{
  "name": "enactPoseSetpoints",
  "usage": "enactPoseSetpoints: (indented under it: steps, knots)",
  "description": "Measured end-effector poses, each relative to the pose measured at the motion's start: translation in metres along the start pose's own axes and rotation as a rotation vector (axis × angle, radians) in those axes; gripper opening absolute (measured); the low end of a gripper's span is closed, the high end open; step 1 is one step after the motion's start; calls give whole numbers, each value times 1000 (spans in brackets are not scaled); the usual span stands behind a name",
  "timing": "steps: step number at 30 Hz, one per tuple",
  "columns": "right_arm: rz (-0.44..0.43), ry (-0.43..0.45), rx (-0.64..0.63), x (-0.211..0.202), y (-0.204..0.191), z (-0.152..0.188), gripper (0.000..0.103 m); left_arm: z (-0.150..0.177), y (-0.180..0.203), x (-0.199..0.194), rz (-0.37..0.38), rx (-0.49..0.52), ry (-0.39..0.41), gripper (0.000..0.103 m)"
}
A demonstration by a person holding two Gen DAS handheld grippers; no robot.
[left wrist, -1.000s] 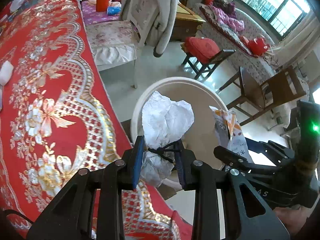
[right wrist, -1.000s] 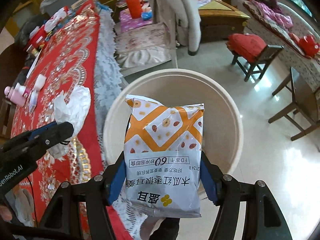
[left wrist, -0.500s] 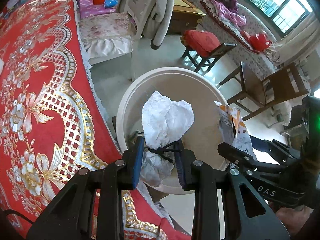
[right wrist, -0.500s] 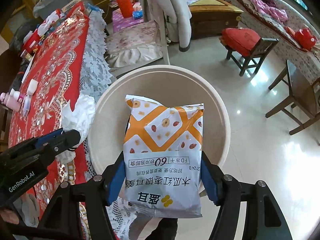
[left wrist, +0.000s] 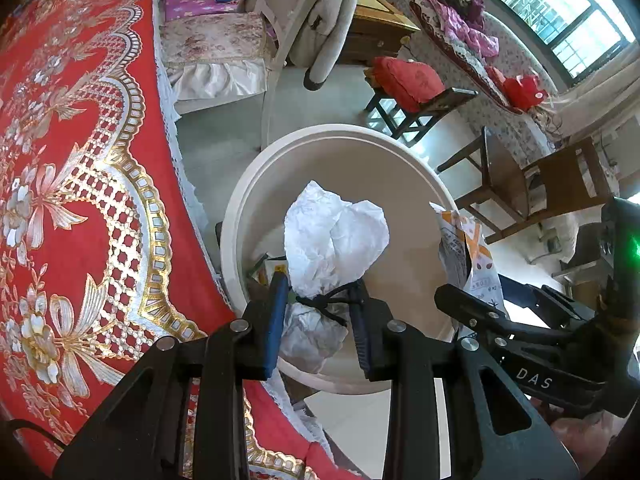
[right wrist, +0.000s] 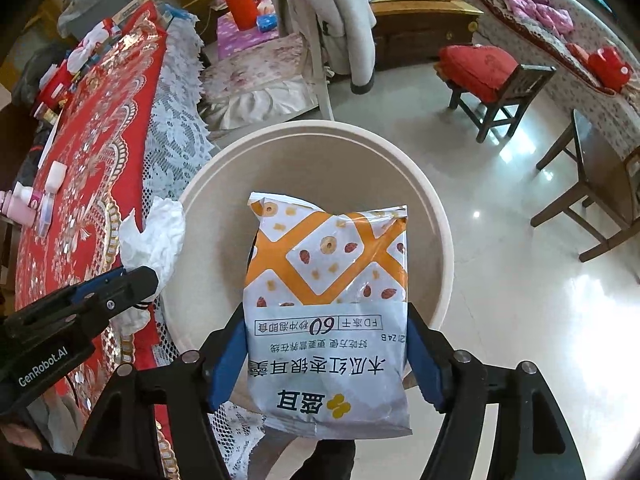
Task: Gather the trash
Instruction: 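Open both tools to drop the tissue and snack bag into the bucket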
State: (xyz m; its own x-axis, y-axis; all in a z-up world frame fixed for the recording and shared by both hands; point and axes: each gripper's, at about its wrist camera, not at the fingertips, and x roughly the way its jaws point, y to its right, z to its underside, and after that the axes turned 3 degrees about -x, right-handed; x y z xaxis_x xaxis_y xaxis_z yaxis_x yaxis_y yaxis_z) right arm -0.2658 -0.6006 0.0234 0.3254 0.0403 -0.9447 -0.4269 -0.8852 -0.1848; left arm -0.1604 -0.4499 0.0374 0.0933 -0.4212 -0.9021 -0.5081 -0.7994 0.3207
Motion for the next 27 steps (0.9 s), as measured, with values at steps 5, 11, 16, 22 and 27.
enactPoseSetpoints:
  steps: [5, 11, 16, 22, 27]
  knots:
    - [-10, -5, 9, 2, 1, -2, 75, -3, -1, 1, 12, 1, -5, 33]
    - [-22, 7, 21, 0, 0, -3, 78, -7, -3, -1, 39, -16, -6, 49]
    - [-34, 18, 46, -1, 3, -5, 80, -8, -7, -7, 41, -27, 4, 52]
    - [-69, 32, 60, -3, -1, -7, 81, -7, -12, -15, 41, -34, 19, 52]
    - [-81, 36, 62, -4, -7, -9, 82, -4, -17, -23, 34, -36, 37, 52]
